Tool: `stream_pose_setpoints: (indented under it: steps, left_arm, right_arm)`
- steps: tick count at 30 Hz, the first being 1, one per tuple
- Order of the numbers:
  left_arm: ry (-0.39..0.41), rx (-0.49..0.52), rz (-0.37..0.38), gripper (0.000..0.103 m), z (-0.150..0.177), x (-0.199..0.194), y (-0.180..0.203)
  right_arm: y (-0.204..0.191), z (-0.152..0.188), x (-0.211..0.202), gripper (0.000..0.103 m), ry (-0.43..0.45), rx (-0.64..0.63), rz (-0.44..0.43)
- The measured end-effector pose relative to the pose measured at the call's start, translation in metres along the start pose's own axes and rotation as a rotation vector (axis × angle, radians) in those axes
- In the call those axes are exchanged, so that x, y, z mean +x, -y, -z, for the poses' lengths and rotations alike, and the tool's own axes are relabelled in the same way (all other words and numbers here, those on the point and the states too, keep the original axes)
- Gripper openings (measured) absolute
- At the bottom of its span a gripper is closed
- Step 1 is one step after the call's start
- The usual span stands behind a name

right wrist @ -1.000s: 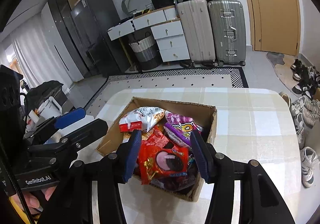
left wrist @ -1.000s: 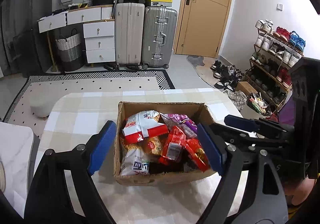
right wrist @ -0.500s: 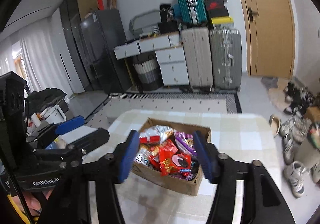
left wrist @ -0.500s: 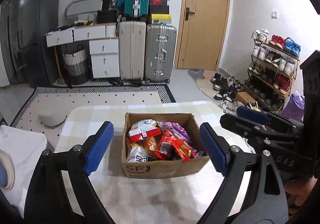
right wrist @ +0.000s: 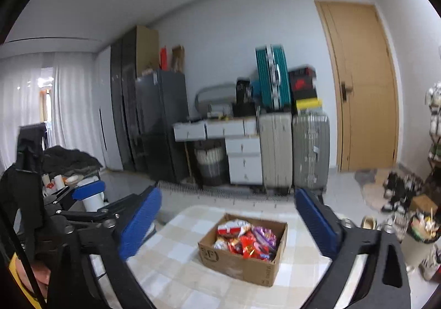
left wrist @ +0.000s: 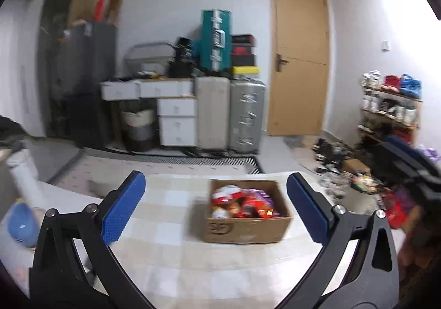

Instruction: Organize snacks

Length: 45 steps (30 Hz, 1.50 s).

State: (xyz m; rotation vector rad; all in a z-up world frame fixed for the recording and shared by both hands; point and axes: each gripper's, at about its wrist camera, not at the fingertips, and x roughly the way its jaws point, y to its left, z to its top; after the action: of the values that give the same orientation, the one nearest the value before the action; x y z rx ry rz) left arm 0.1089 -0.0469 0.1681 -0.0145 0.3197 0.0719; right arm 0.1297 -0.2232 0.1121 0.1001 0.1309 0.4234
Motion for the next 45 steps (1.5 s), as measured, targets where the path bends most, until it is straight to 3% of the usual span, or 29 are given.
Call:
stream_pose_setpoints:
  steps: [4, 10, 19, 25, 29, 34, 40, 45]
  left_arm:
    - [0.025, -0.004, -0.024, 0.102, 0.023, -0.030, -0.013]
    - [0.084, -0.059, 0.006, 0.102, 0.074, -0.038, -0.043]
    - [0.042, -0.091, -0.038, 0.102, 0.171, 0.028, -0.074]
    - [0.011, -0.063, -0.071, 0.102, 0.219, 0.071, -0.073]
    - [0.095, -0.037, -0.166, 0.102, 0.233, 0.089, -0.067]
    - [0.125, 0.004, -0.141, 0.102, 0.250, 0.103, -0.059]
    - [0.112, -0.006, -0.074, 0.102, 0.253, 0.116, -0.054]
    - [0.005, -0.026, -0.069, 0.102, 0.256, 0.145, -0.058]
  right_arm:
    - [-0.010, 0.016, -0.032, 0.102, 0.039, -0.022, 0.018]
    - [-0.007, 0.083, -0.036, 0.102, 0.040, -0.044, 0.073]
    - [0.003, 0.171, -0.024, 0.102, 0.170, -0.135, 0.221]
    - [0.012, 0.209, 0.003, 0.102, 0.113, -0.176, 0.221]
    - [0.025, 0.224, 0.018, 0.102, 0.082, -0.117, 0.194]
    - [0.039, 0.224, 0.034, 0.102, 0.055, -0.052, 0.203]
    - [0.045, 0.220, 0.034, 0.102, 0.057, -0.020, 0.202]
    - [0.044, 0.221, 0.033, 0.102, 0.055, -0.037, 0.193]
